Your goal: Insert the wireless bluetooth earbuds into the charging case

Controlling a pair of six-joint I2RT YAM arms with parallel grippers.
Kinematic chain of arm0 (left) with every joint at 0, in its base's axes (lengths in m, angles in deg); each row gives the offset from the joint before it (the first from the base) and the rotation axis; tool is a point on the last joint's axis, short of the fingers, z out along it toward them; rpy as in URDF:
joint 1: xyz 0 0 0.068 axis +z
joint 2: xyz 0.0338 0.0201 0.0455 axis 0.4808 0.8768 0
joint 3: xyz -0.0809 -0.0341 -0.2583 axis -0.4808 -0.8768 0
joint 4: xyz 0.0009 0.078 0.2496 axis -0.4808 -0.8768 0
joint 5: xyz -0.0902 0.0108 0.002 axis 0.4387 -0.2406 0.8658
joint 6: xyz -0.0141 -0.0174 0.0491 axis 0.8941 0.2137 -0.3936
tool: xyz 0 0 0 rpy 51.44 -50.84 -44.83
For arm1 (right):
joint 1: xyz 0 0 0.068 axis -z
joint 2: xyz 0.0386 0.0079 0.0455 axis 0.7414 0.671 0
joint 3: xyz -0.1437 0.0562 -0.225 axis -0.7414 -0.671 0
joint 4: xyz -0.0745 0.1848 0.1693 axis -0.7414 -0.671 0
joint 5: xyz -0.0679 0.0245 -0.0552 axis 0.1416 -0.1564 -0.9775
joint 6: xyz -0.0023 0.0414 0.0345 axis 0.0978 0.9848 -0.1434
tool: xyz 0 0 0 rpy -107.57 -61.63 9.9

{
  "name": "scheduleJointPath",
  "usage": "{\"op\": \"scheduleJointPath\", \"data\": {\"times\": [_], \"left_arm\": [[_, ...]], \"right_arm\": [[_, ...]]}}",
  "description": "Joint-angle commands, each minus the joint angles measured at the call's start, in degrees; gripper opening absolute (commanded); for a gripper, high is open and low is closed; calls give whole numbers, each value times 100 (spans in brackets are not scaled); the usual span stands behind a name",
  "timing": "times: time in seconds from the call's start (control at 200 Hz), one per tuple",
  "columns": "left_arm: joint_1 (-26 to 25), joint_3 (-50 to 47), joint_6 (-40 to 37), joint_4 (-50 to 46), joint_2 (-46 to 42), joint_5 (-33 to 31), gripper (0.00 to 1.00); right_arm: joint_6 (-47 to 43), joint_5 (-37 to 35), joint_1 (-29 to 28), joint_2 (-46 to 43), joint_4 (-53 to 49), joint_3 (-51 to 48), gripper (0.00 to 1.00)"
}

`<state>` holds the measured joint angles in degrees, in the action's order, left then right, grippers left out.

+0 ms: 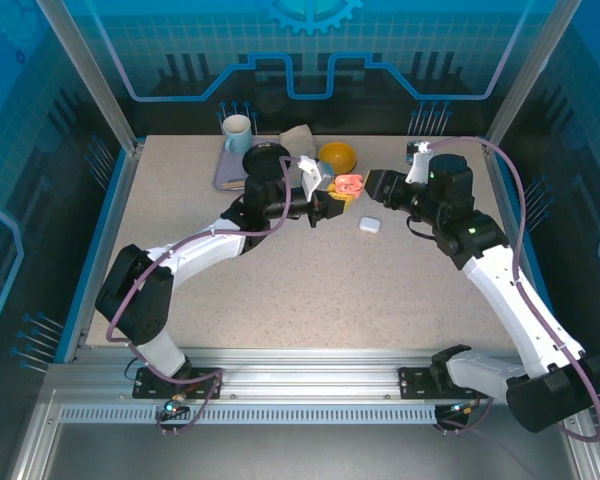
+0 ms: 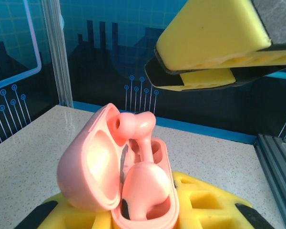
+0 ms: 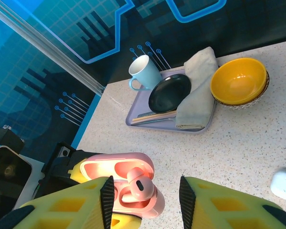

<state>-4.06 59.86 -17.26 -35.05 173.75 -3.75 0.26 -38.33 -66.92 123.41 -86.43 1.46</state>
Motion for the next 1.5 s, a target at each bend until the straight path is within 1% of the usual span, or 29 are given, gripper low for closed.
{"op": "scheduleJointPath", "data": {"times": [0.0,0.545,0.87,1.151,1.316,1.496], "left_arm": [[12,216,76,298,1,167,0],[11,303,115,272,55,175,0],[14,310,141,252,73,208,0],[10,328,194,240,126,237,0],[19,322,203,209,144,254,0],[16,317,203,202,162,246,0]], "right_arm": [[95,185,-18,100,165,19,43],[174,398,-171,396,337,36,40],[148,316,-211,431,351,56,36],[34,197,-189,431,268,236,28],[-2,170,-153,407,251,280,27],[-58,179,-130,407,189,351,15]]}}
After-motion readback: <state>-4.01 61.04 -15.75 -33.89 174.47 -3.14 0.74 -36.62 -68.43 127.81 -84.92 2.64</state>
